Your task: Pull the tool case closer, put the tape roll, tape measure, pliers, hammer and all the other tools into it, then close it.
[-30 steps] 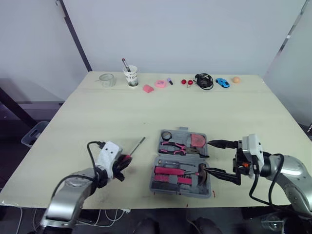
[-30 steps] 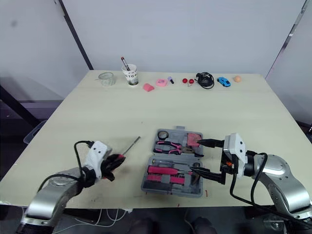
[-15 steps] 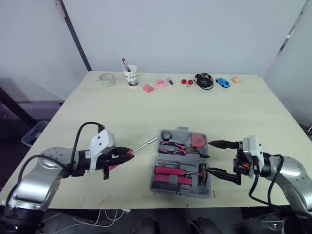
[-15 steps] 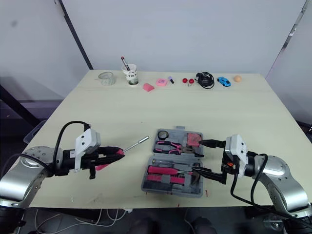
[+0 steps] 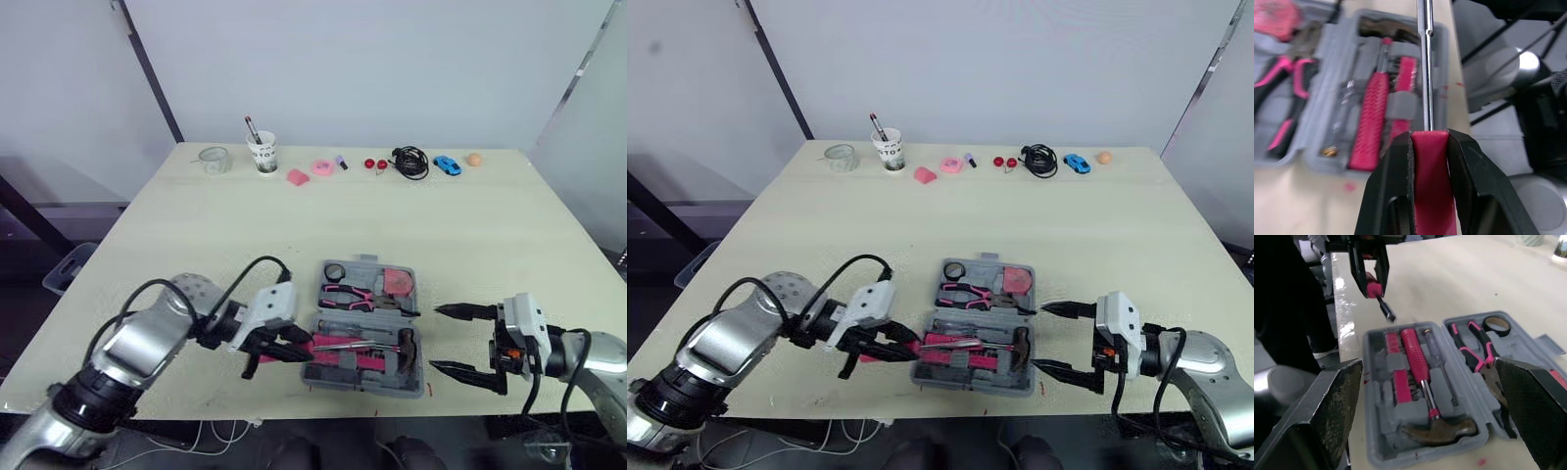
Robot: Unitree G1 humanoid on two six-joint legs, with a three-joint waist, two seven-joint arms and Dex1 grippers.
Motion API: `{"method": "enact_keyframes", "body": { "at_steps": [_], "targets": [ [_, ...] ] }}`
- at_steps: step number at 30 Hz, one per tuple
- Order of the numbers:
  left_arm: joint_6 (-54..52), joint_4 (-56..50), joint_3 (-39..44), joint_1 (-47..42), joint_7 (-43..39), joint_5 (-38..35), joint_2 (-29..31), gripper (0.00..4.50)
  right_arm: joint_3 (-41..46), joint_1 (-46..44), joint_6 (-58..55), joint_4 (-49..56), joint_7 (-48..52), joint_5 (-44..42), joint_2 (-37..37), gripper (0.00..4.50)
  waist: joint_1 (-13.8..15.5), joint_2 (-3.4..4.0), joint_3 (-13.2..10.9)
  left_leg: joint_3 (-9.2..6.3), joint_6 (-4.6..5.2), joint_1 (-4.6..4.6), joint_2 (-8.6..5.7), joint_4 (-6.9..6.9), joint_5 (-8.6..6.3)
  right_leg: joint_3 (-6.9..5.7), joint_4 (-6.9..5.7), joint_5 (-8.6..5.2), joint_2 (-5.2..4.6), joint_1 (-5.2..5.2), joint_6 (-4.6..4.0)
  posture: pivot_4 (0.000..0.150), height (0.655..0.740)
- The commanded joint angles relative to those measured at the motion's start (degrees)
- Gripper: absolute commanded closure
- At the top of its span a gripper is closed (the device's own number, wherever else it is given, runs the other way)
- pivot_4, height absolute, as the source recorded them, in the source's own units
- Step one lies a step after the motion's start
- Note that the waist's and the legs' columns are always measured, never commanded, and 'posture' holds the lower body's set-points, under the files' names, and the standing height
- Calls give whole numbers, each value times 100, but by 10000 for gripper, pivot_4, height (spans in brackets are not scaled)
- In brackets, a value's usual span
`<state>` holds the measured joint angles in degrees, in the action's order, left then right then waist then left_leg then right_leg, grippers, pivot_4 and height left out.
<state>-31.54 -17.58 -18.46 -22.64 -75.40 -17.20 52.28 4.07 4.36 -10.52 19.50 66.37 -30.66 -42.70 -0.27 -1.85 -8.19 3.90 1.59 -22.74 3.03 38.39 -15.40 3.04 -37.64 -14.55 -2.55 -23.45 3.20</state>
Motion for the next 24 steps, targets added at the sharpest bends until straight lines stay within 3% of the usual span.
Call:
{"method": "enact_keyframes", "body": {
  "at_steps": [1, 9, 24],
  "targets": [
    [-247, -206, -434, -317, 98, 271, -219, 38793, 252, 102, 131, 105, 146, -69, -126, 0, 21, -1, 0, -1, 0, 0, 0, 1, 0, 0, 0, 0, 0, 0, 0, 1500, 7400],
    [-475, 55, -1378, -750, 230, 1068, -708, 38793, 370, 386, 211, 90, 212, -48, -151, 0, 31, -2, -1, -7, 0, -3, -1, 4, 0, 4, 1, 1, 7, 2, 2, 1500, 7400],
    [-490, 618, -2209, -1267, -27, 1697, -1289, 38793, 544, 840, 227, 287, 208, -60, -164, 0, 105, -2, -1, -15, 0, -6, -1, 9, 0, 3, 0, 0, 12, 2, 0, 1500, 7400]
  ]
}}
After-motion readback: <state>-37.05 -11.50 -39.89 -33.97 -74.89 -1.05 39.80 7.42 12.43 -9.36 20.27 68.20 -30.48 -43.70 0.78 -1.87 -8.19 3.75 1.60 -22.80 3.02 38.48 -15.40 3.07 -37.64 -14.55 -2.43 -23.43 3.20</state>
